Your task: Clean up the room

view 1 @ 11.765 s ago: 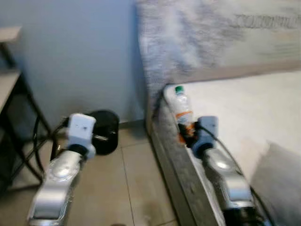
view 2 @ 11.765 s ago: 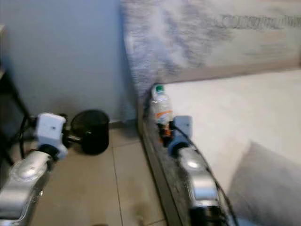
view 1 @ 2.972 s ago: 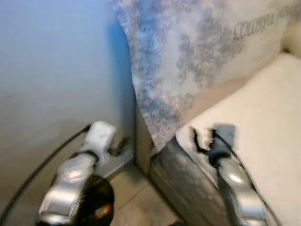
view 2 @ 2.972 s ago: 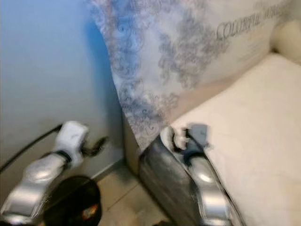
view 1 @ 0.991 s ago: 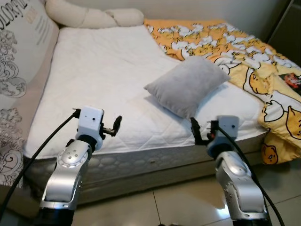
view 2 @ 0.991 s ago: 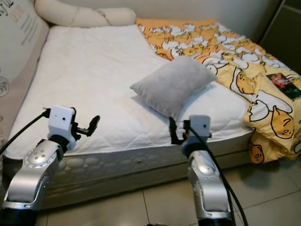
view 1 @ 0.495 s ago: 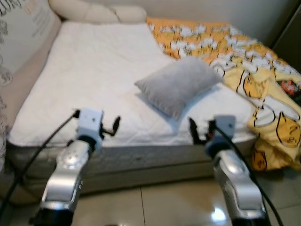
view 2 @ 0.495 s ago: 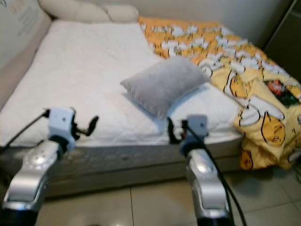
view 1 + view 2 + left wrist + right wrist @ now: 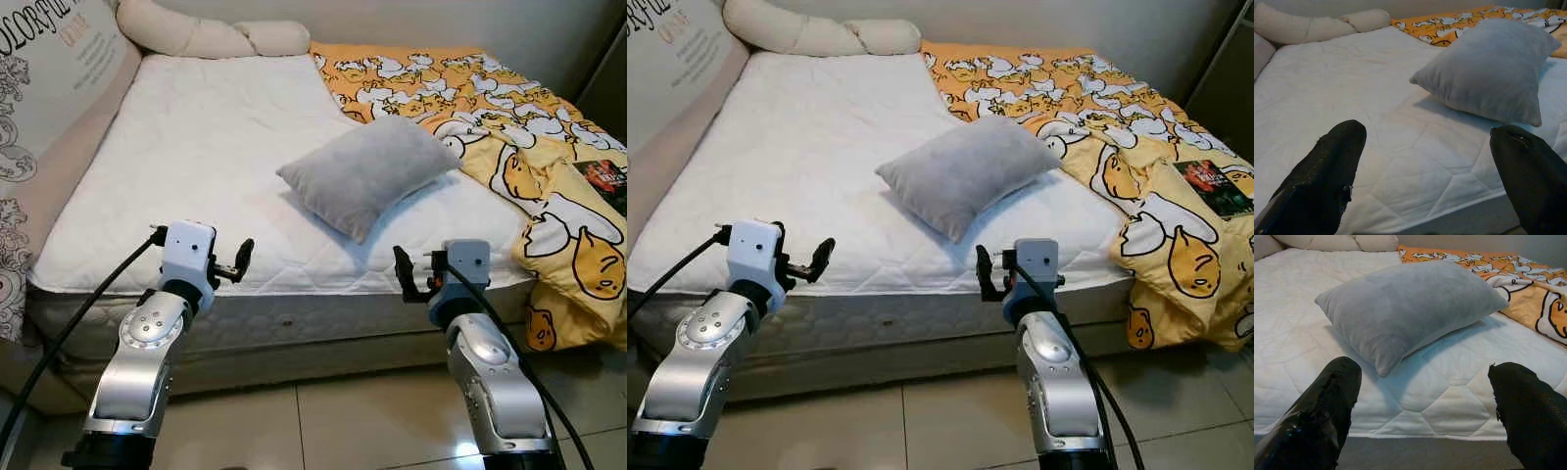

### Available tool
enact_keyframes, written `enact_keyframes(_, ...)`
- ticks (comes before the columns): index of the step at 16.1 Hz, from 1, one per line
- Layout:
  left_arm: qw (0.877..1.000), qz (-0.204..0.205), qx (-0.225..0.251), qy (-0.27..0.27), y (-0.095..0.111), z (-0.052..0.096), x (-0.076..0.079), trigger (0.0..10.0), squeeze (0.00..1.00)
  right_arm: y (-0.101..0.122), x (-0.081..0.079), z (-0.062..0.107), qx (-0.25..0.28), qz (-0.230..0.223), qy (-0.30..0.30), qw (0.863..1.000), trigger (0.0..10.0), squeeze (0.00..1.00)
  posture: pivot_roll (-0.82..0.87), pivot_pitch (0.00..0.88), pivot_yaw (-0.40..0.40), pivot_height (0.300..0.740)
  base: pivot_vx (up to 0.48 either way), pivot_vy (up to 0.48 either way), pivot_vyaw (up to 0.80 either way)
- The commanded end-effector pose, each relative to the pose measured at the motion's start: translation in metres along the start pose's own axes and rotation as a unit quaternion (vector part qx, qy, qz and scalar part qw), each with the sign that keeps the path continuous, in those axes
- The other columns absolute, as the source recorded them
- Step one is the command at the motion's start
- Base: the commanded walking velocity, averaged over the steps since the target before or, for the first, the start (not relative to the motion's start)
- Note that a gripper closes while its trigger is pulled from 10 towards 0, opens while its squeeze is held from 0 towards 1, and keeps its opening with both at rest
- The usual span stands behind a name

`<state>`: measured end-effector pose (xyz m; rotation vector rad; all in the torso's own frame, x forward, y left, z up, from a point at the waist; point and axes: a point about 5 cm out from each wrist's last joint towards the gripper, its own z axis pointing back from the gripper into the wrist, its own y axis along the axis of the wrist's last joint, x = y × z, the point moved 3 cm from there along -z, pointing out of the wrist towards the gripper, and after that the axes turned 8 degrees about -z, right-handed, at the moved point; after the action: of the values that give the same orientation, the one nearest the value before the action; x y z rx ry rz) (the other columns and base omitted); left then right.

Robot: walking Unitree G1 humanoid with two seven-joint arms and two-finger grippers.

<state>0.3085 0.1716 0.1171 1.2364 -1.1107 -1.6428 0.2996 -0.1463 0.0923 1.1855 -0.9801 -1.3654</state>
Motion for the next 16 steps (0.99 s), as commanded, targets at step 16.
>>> enact_keyframes(16, 1.000, -0.003, 0.009, 0.002, 0.0061, -0.0030, -0.0042, 10.0, 0.00, 0.0071, 0.0043, -0.0102, 0.012, 0.031, -0.009, 0.999, 10.0, 0.00, 0.05, 0.000, -0.027, 0.740, 0.289, 0.000, -0.10)
